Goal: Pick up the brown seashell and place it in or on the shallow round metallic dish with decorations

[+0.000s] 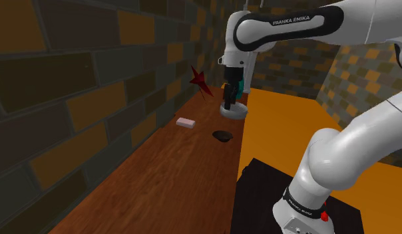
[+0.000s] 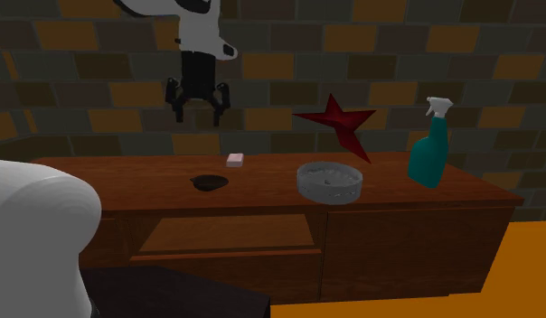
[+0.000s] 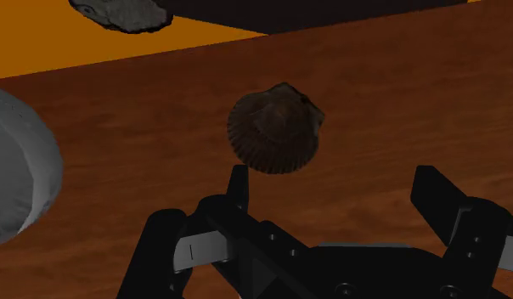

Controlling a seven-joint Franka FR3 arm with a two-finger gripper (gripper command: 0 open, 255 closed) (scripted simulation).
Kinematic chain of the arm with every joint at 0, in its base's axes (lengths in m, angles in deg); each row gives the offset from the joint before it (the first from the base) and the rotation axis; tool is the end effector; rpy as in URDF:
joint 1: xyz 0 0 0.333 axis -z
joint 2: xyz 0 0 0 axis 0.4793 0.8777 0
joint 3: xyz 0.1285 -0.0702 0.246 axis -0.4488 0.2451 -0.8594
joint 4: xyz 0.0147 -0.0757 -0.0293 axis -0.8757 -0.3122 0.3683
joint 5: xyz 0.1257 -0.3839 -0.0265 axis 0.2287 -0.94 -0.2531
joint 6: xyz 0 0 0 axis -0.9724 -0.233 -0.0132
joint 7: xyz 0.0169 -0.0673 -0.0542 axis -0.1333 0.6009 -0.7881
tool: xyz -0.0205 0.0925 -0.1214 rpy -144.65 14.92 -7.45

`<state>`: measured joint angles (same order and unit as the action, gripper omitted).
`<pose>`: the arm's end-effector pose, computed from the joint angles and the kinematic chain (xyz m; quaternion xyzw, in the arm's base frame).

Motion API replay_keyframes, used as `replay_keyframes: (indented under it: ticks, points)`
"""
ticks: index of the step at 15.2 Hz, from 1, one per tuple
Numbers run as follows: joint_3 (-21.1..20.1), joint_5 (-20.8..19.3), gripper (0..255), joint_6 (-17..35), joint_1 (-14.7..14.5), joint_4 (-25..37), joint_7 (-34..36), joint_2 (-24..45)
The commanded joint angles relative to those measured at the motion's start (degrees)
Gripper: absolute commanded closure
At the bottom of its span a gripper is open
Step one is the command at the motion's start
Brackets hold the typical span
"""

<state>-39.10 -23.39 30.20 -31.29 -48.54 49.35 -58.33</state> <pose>0.4116 -0.0321 0.4412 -0.9925 -0.0991 0.0614 0.0363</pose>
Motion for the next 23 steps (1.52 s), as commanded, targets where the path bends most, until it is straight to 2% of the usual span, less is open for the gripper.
replay_keyframes:
  ticks: [1,8,16,23]
  points:
    - [2.0,0.6,0,-0.3,-0.8,3.4,-5.2,6.6]
    - [5.0,3.9,0,-4.0,-2.0,17.4,-21.4,28.8]
    - [4.7,4.0,0,1.8,-2.1,10.8,-21.3,28.0]
    - [4.7,4.0,0,1.8,-2.1,10.8,-21.3,28.0]
